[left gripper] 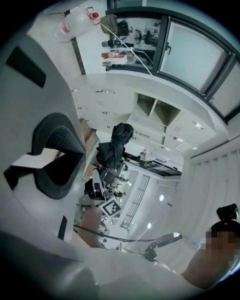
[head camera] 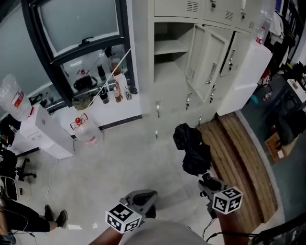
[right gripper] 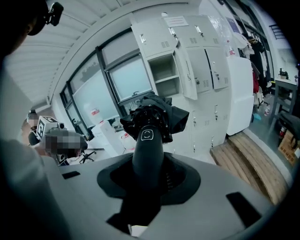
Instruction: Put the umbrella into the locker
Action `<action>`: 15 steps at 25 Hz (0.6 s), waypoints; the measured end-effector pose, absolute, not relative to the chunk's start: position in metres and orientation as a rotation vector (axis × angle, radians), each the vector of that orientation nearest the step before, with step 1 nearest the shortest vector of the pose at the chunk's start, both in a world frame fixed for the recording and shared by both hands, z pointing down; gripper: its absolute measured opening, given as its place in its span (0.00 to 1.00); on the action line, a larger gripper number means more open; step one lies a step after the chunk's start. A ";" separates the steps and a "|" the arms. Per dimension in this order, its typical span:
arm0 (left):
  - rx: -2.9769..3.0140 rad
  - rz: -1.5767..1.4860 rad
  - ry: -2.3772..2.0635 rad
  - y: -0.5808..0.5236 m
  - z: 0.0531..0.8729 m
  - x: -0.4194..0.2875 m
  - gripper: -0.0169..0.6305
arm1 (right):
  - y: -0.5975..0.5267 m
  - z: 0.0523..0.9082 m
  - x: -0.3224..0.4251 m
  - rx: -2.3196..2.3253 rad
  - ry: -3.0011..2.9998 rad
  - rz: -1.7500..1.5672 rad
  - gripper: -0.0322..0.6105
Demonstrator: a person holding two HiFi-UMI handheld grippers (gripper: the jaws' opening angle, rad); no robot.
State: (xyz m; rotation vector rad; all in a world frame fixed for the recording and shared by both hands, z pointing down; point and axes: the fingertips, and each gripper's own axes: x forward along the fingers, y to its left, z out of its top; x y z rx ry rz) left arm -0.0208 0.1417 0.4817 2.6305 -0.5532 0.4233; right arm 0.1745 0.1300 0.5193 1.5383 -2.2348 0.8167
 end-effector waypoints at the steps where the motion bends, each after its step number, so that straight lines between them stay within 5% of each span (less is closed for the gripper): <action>1: 2.642 0.423 -0.547 0.125 0.477 -0.025 0.04 | 0.110 0.516 0.171 1.544 -2.232 0.814 0.24; 15: 2.689 0.421 -0.537 -0.042 0.455 -0.056 0.04 | -0.123 0.488 0.156 1.662 -2.221 0.727 0.24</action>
